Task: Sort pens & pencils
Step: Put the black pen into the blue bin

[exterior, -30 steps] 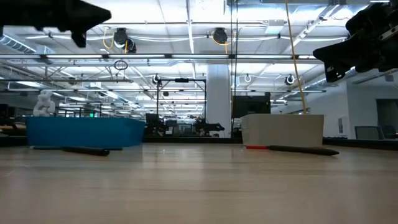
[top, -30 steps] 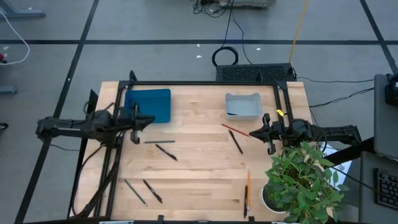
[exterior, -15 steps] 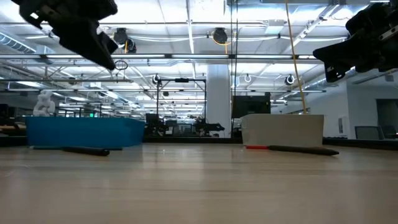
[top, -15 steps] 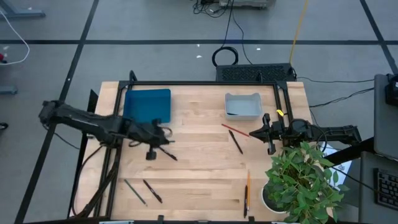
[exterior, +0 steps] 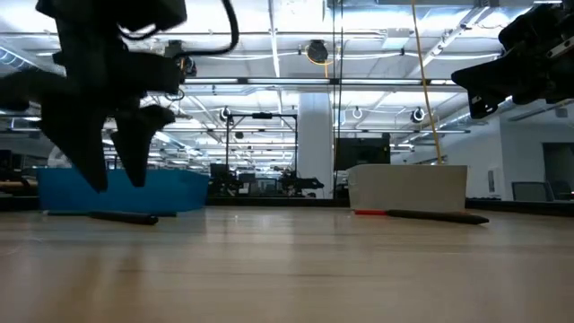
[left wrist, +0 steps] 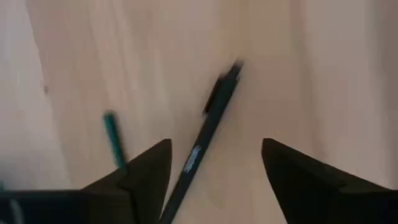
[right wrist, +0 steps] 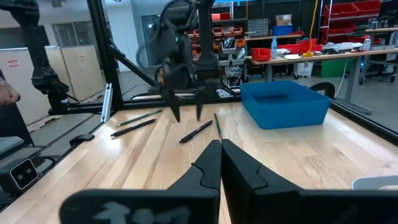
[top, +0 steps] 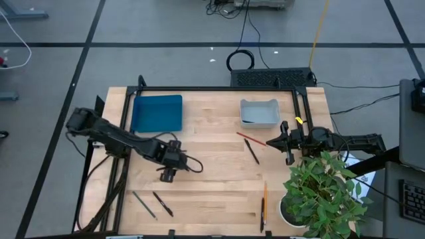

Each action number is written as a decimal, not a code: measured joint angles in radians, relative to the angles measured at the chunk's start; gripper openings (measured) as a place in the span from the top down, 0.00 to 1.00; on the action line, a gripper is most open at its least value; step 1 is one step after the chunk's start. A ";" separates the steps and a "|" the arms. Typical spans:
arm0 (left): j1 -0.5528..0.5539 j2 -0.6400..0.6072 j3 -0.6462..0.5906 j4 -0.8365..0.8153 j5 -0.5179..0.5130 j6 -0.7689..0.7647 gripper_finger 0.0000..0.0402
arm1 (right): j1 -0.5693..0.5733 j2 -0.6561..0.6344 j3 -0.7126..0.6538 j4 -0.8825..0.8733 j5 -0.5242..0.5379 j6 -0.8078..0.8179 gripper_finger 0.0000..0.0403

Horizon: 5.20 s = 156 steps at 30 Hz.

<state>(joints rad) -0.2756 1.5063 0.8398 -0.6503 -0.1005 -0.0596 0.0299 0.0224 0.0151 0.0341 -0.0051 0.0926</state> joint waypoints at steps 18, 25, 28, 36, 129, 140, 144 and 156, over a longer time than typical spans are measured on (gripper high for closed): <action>0.032 0.110 0.004 -0.101 -0.002 0.029 0.59 | 0.000 0.000 0.000 0.000 0.000 0.000 1.00; 0.063 0.134 0.008 -0.091 0.025 0.081 0.71 | 0.000 0.000 0.000 0.000 0.000 0.000 1.00; 0.075 0.134 0.007 -0.086 0.041 0.091 0.75 | 0.000 0.000 0.000 0.000 0.000 0.000 1.00; 0.078 0.131 0.006 -0.096 0.055 0.087 0.96 | 0.000 0.000 0.000 0.000 0.000 0.000 1.00; 0.322 -0.612 -0.650 1.355 0.082 0.056 0.96 | -0.145 1.250 0.418 0.830 -0.155 -0.005 1.00; 0.320 -0.611 -0.650 1.355 0.082 0.056 0.96 | -0.185 1.233 0.496 0.753 -0.148 -0.041 1.00; 0.320 -0.611 -0.650 1.350 0.025 0.049 0.96 | -0.187 1.232 0.496 0.733 -0.151 -0.046 1.00; 0.542 -0.547 -0.176 0.304 -0.370 -0.106 0.96 | -0.188 1.231 0.496 0.724 -0.150 -0.060 1.00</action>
<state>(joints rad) 0.2662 0.9591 0.6639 -0.3458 -0.4701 -0.1656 -0.1577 1.2537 0.5110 0.7582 -0.1556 0.0330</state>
